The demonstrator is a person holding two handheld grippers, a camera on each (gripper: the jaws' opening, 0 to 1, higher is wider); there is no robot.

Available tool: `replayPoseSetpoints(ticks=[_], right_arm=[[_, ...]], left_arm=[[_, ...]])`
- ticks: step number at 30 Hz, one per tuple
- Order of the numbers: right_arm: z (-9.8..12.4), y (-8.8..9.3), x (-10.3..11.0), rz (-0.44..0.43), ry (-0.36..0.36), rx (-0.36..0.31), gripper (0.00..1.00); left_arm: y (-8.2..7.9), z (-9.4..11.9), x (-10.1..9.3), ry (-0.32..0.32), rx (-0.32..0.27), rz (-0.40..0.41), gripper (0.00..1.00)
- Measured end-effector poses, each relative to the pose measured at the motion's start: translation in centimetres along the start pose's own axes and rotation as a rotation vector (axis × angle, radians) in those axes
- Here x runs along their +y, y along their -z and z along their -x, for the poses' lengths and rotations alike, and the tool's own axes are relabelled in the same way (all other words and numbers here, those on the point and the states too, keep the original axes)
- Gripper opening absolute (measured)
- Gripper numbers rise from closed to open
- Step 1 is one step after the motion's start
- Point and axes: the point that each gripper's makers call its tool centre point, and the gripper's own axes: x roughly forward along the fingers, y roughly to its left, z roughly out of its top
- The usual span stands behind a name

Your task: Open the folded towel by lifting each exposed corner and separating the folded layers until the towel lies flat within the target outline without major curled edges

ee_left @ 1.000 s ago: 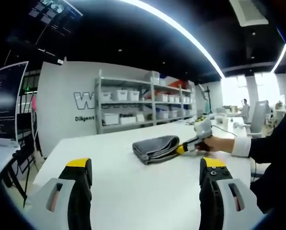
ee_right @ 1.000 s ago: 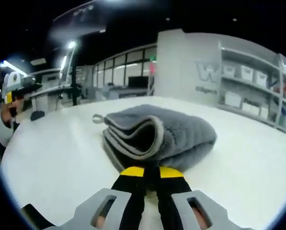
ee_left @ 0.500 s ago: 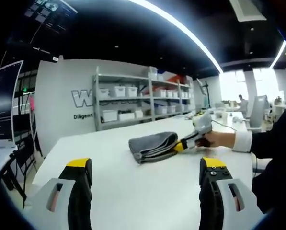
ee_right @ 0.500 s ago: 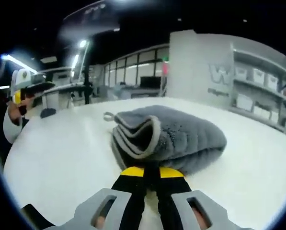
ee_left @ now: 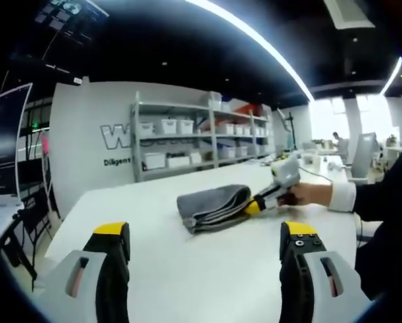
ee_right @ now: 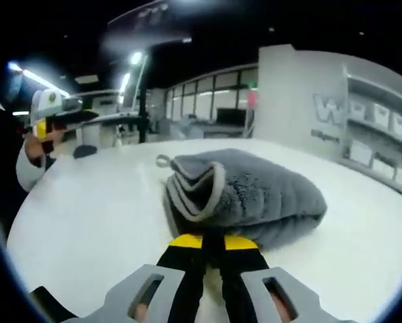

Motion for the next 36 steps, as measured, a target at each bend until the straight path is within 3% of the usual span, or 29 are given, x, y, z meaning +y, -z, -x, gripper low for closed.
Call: replayPoseSetpoints(ticks=[4, 12, 19, 36], right_arm=[[-0.2, -0.1, 1.0, 0.061, -0.029, -0.001, 0.01], [-0.3, -0.4, 1.8, -0.007, -0.079, -0.015, 0.01], [-0.4, -0.6, 3.0, 0.007, -0.121, -0.017, 0.01], [-0.2, -0.7, 5.0, 0.001, -0.214, -0.023, 0.01]], left_arm=[[0.2, -0.1, 0.0, 0.0, 0.007, 0.0, 0.9], [0.5, -0.1, 0.1, -0.008, 0.02, -0.002, 0.89], [0.4, 0.0, 0.4, -0.017, 0.009, 0.044, 0.9], [1.1, 0.0, 0.9, -0.033, 0.03, 0.064, 0.9]])
